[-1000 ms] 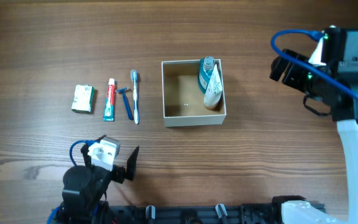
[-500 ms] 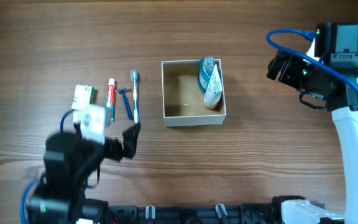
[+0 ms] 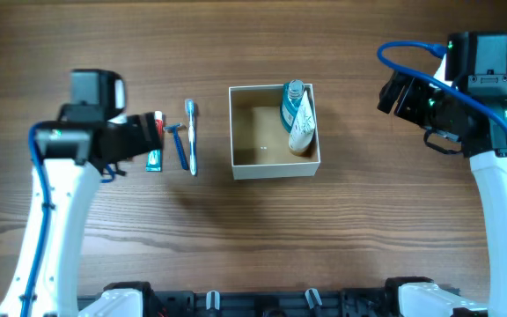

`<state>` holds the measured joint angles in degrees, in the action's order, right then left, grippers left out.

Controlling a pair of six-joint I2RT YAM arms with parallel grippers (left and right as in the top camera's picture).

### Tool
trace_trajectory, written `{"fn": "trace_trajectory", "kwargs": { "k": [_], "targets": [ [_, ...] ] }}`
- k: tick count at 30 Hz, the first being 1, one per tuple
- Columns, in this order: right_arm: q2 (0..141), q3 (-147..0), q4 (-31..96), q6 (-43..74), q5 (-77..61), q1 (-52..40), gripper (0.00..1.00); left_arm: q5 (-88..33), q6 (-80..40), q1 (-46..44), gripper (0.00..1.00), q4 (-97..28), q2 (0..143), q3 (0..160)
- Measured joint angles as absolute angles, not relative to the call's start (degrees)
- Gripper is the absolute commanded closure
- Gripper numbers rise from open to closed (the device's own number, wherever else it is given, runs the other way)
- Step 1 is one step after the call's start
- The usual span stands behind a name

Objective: Pack container
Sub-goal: 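Reach the left gripper to the green soap box and grasp it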

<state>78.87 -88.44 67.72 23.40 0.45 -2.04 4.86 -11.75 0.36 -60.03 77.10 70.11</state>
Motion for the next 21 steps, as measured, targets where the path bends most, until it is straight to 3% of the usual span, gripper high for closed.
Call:
{"fn": "trace_trajectory", "kwargs": {
  "k": [6,21],
  "targets": [
    [78.9,-88.4,67.7,23.4,0.4,-2.0,0.00,8.4,-11.7,12.4,0.01,-53.8,82.6,70.1],
    [78.9,-88.4,67.7,23.4,0.4,-2.0,0.00,3.1,11.3,12.5,0.05,-45.0,105.5,70.3]
  ]
}}
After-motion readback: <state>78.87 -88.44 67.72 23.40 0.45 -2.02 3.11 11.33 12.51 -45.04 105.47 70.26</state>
